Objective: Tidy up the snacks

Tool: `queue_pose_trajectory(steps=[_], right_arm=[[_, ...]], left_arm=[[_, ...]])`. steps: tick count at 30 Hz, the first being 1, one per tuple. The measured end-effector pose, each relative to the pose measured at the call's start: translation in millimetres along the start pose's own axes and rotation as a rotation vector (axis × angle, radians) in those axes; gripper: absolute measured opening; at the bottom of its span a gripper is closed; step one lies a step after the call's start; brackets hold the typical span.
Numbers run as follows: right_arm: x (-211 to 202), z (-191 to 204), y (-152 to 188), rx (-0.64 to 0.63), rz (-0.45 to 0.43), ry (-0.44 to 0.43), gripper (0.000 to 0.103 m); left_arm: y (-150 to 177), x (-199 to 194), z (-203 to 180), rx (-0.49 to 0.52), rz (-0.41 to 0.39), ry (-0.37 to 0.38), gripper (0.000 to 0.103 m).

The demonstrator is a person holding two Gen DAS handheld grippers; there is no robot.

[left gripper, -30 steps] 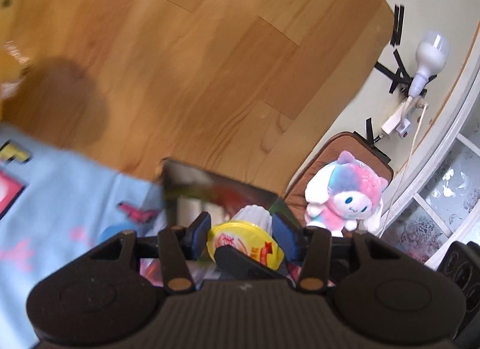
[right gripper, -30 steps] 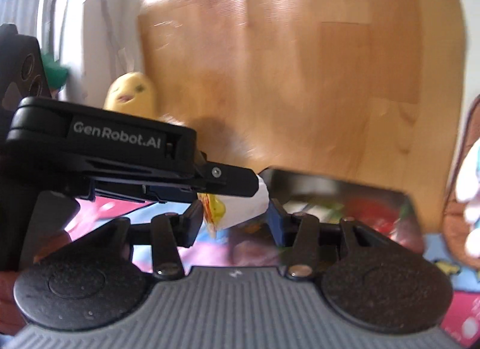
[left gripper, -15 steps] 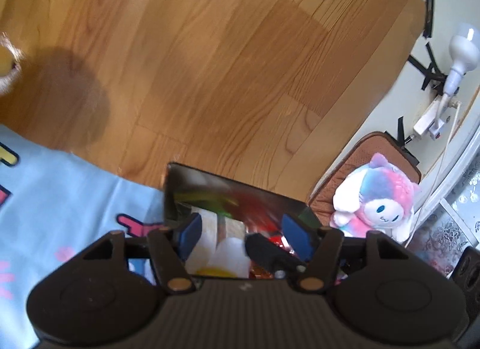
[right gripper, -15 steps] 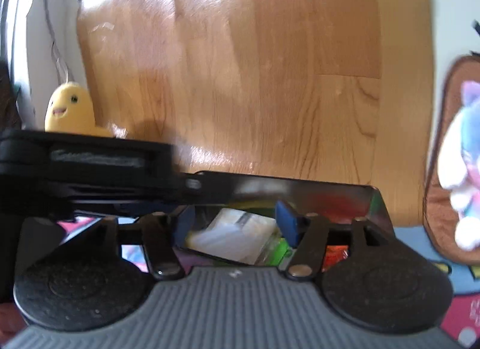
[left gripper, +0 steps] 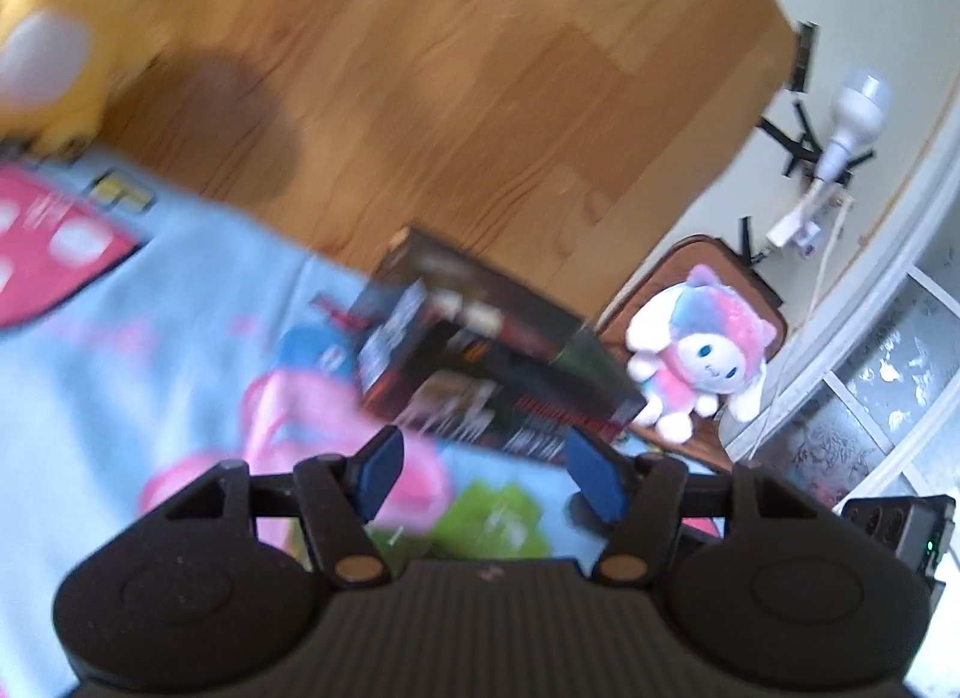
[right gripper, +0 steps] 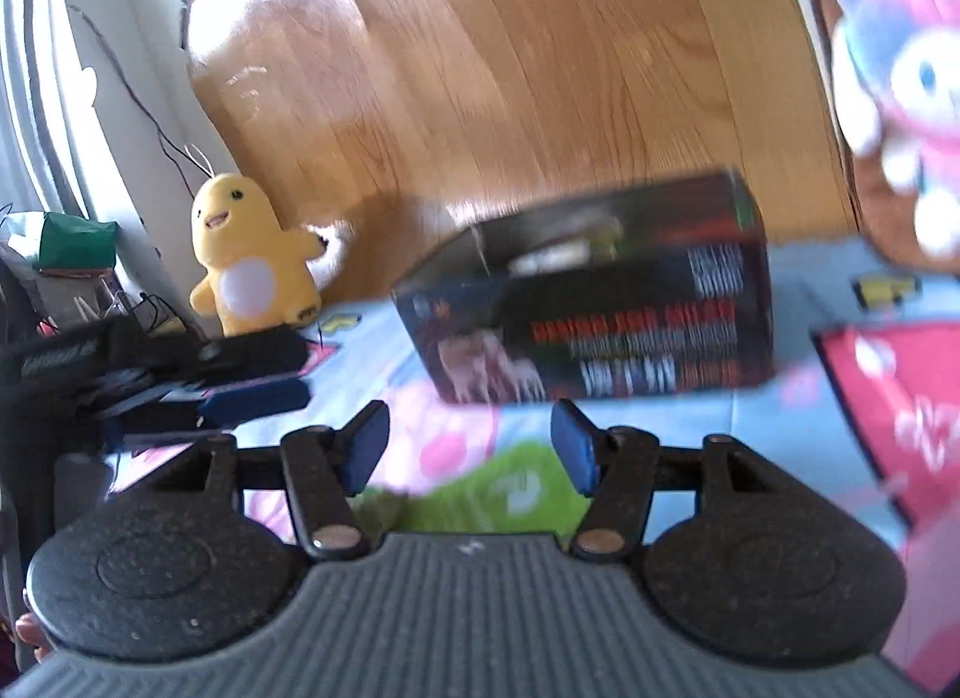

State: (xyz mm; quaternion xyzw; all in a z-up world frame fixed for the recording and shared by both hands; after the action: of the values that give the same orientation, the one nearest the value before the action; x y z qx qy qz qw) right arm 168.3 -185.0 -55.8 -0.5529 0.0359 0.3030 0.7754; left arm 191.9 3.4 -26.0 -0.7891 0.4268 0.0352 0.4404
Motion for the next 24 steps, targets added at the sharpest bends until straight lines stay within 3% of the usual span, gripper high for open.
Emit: queue_pose_trajectory(steps=[8, 11, 14, 16, 20, 24], right_arm=[[1, 24, 20, 0.043, 0.063, -0.075, 0.061], [14, 42, 31, 0.027, 0.134, -0.107, 0.059], [28, 51, 42, 0.042, 0.167, -0.119, 0.047], [31, 56, 43, 0.021, 0.171, -0.099, 0.023], [32, 46, 44, 0.112, 0.182, -0.142, 0.018], [21, 20, 43, 0.363, 0.154, -0.231, 0.013]], left_arm=[[23, -18, 28, -0.065, 0.025, -0.025, 0.061], [26, -17, 36, -0.088, 0.037, -0.039, 0.061], [35, -11, 41, -0.108, 0.067, -0.041, 0.061], [39, -10, 42, -0.103, 0.059, -0.047, 0.061], [39, -11, 42, -0.113, 0.07, -0.035, 0.064], [37, -14, 44, -0.124, 0.06, -0.043, 0.074]])
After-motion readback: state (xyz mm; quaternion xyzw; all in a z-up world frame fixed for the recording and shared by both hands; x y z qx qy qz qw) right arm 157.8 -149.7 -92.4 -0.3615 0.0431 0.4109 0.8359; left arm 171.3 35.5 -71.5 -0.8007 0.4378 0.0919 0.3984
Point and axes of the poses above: each gripper's, at about its wrist camera, not at the fingertips, and x roughly the way its jaws point, z to its left, y to its underside, the point moved 9 cm from there along x, roughly the way its jaws point, and after that the axes turned 1 degree about -x, right-handed, at the moved point
